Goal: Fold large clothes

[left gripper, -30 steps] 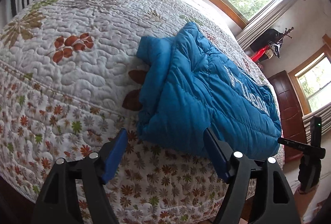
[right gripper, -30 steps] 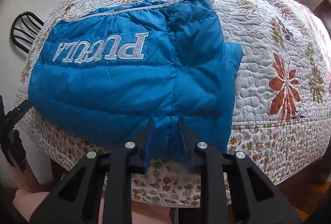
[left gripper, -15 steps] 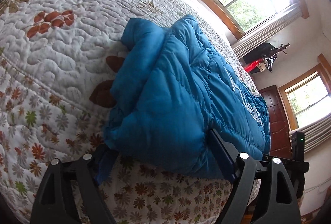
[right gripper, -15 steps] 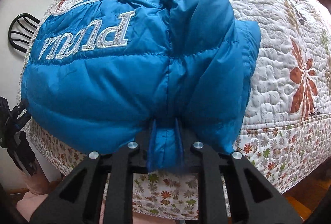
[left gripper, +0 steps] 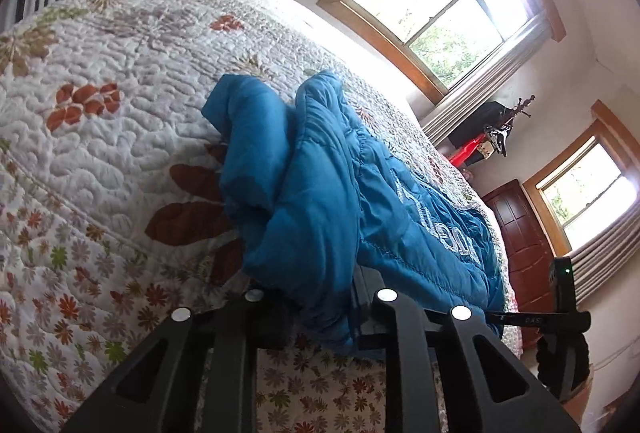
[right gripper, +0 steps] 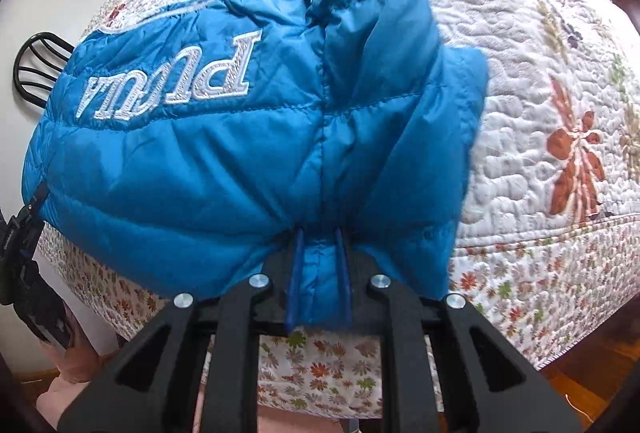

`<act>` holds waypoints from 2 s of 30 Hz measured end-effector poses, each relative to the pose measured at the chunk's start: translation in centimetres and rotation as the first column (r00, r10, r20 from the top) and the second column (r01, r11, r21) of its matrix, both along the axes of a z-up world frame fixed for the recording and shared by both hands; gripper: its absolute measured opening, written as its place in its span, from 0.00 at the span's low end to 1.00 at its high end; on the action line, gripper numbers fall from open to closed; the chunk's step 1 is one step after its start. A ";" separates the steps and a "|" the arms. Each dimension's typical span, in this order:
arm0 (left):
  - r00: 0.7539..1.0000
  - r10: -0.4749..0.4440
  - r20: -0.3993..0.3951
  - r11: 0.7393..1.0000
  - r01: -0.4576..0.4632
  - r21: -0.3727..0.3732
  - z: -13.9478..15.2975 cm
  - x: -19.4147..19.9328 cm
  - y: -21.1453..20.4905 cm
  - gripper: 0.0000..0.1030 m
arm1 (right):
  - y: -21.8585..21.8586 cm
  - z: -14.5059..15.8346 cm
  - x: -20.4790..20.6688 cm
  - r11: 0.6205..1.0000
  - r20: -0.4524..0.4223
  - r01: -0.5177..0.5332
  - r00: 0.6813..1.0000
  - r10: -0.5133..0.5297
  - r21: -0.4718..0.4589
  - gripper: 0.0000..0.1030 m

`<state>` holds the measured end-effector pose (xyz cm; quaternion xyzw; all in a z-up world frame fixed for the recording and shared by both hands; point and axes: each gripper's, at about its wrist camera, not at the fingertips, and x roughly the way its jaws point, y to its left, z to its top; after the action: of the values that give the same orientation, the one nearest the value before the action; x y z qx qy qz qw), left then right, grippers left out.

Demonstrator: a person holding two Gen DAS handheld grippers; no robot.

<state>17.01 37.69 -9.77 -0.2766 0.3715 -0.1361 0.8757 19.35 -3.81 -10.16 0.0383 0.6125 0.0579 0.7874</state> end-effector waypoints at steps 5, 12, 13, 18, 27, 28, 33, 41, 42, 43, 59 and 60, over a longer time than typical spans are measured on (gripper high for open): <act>1.000 -0.012 0.005 0.999 0.012 0.046 0.3 0.4 -0.3 0.20 | -1.5 0.1 -0.2 0.999 -0.019 0.033 0.999 -0.033 0.004 0.12; 0.996 -0.030 0.086 0.981 0.013 0.196 1.9 -0.8 -2.2 0.20 | -1.4 -2.1 1.0 0.999 -0.060 0.032 0.998 -0.030 0.037 0.07; 0.994 -0.038 0.104 0.969 0.012 0.246 2.5 -1.0 -3.0 0.20 | -1.3 -2.0 0.9 0.999 -0.060 0.031 0.998 -0.028 0.038 0.07; 0.975 -0.126 0.182 0.906 0.038 0.422 5.5 -1.7 -7.3 0.19 | -2.0 -1.7 1.0 0.995 -0.075 0.047 0.996 -0.041 0.085 0.07; 0.929 -0.302 0.215 0.885 0.189 0.426 9.2 -1.5 -12.5 0.19 | -3.2 -1.2 0.7 0.994 -0.069 0.051 0.997 -0.044 0.094 0.08; 0.923 -0.316 0.218 0.876 0.195 0.442 9.2 -1.3 -13.2 0.19 | -3.1 -1.3 0.9 0.994 -0.070 0.050 0.997 -0.043 0.094 0.08; 0.891 -0.406 0.204 0.823 0.259 0.505 8.4 -0.3 -17.1 0.19 | -2.6 -1.6 1.1 0.996 -0.071 0.039 0.997 -0.033 0.085 0.08; 0.811 -0.576 0.099 0.711 0.437 0.551 5.4 0.4 -23.3 0.20 | -2.2 -1.9 1.6 0.995 -0.077 0.042 0.996 -0.034 0.095 0.08; 0.807 -0.585 0.078 0.704 0.457 0.544 4.9 1.0 -23.8 0.21 | -2.2 -1.9 1.5 0.995 -0.075 0.040 0.997 -0.033 0.094 0.07; 0.803 -0.593 0.065 0.698 0.472 0.538 4.5 1.5 -24.2 0.22 | -2.2 -1.9 1.5 0.995 -0.073 0.039 0.997 -0.033 0.094 0.07; 0.801 -0.598 0.035 0.711 0.510 0.484 2.3 2.8 -24.9 0.27 | -2.4 -2.5 1.7 0.996 -0.086 0.035 0.996 -0.028 0.082 0.07; 0.800 -0.599 0.037 0.711 0.511 0.483 2.3 2.8 -24.8 0.27 | -2.4 -2.6 1.8 0.996 -0.087 0.036 0.996 -0.029 0.081 0.07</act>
<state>19.79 12.87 -7.46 0.0732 0.3728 -0.3300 0.8641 21.13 -6.21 -12.71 0.0830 0.6422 0.0686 0.7589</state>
